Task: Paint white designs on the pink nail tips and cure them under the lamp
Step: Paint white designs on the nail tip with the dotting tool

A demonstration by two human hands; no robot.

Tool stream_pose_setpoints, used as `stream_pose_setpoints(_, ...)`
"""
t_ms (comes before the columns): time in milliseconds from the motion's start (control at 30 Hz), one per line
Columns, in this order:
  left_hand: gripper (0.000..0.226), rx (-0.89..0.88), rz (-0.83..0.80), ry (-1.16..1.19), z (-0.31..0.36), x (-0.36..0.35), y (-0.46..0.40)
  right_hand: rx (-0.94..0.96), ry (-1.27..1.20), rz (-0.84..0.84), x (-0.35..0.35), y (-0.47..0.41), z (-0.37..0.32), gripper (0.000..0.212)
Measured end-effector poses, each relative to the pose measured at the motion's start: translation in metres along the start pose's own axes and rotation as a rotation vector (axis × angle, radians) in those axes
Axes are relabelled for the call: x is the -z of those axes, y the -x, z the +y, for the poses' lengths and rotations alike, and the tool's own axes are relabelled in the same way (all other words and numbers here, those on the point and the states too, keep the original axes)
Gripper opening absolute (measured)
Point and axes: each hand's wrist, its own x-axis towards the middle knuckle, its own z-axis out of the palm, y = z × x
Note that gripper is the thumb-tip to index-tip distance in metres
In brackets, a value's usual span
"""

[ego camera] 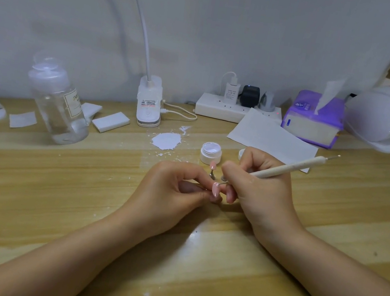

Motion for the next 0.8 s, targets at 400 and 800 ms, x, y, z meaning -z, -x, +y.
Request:
stream_pose_setpoints(400, 0.023, 0.014, 0.009, -0.018, 0.0007, -0.0004, -0.0005, -0.004, 0.000, 0.002, 0.0000, -0.0001, 0.0009, 0.036)
stream_pose_setpoints(800, 0.025, 0.014, 0.014, -0.009, 0.0007, -0.0004, -0.0001, -0.003, -0.015, 0.000, 0.0003, -0.0008, 0.0021, 0.037)
